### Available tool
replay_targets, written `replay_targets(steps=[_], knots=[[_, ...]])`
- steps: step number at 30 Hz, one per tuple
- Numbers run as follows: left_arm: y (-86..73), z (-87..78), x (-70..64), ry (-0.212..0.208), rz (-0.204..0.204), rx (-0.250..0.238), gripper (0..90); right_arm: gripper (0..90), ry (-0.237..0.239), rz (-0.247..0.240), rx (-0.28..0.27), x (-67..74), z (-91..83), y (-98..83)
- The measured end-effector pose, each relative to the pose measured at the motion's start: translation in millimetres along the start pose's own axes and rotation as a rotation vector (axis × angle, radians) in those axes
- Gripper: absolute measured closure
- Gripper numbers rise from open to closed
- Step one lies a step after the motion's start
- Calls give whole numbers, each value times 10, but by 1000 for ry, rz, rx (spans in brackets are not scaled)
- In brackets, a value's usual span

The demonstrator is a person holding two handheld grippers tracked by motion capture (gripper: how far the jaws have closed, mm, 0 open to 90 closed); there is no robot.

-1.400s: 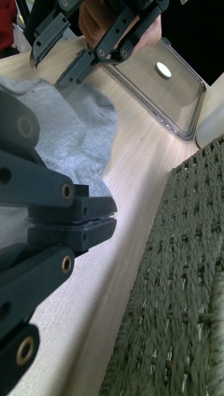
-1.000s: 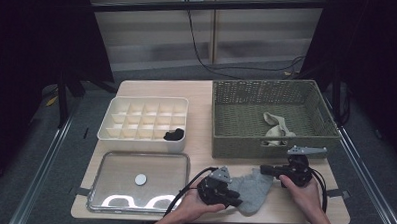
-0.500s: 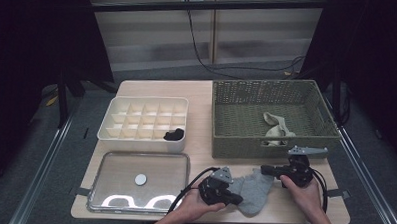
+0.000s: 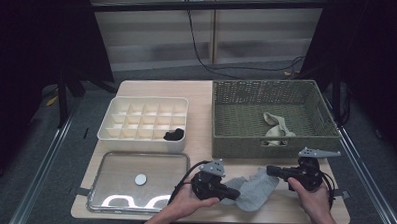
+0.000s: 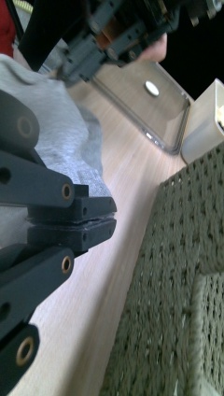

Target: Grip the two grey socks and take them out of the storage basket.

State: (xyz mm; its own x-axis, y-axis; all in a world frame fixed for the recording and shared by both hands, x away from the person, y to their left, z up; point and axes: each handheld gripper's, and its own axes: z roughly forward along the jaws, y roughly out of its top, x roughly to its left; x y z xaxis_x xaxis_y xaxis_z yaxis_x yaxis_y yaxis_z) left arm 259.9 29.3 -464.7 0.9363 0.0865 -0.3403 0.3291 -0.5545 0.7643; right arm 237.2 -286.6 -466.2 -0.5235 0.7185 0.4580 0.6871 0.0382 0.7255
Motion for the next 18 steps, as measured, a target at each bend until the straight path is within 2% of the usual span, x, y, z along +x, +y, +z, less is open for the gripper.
replay_targets(steps=[5,10,15,18], knots=[[-61,-178,86,39,-9,1,898,888,9,-14,2,118,25,-10],[-127,-309,154,72,-6,35,899,887,24,-29,24,215,87,-35],[-168,-348,269,107,-20,48,898,888,27,-41,42,267,168,-69],[-171,-343,337,104,-33,39,898,887,23,-40,53,271,201,-84]])
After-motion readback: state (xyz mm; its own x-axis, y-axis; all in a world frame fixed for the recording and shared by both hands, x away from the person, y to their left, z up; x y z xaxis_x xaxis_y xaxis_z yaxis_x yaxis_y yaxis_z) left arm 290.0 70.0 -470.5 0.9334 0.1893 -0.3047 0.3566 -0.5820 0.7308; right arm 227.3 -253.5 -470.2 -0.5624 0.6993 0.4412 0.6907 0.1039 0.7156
